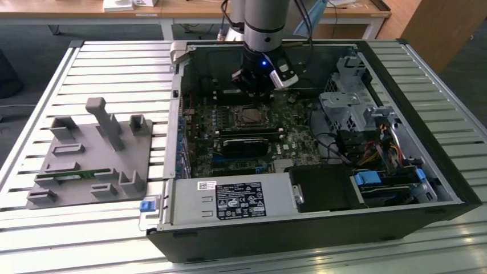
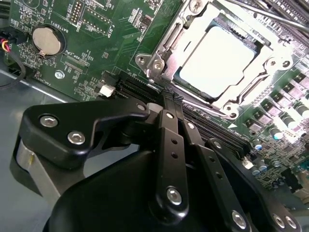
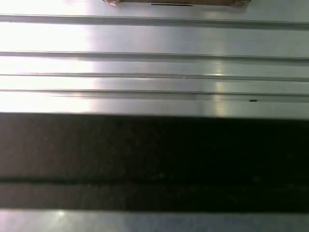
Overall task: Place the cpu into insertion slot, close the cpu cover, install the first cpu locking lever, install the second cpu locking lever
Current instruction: 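Install the first cpu locking lever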
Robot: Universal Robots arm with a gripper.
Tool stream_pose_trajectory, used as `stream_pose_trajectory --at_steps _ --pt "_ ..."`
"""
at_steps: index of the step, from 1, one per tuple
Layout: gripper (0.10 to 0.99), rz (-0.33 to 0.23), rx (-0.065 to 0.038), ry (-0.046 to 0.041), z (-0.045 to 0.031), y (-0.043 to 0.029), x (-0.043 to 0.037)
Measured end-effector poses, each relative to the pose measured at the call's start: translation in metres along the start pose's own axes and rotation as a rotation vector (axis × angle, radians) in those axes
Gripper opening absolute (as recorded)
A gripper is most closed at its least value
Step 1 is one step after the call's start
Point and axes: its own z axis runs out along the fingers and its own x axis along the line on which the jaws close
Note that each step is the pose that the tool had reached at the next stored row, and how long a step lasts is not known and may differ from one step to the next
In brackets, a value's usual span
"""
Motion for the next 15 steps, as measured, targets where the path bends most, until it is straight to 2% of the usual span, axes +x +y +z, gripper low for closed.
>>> stream_pose_trajectory --at_steps 11,15 --pt "0.106 0.000 0.029 0.0018 0.0041 0.0000 0.0001" --pt "0.106 0.000 0.028 0.0011 0.0034 0.0003 0.0000"
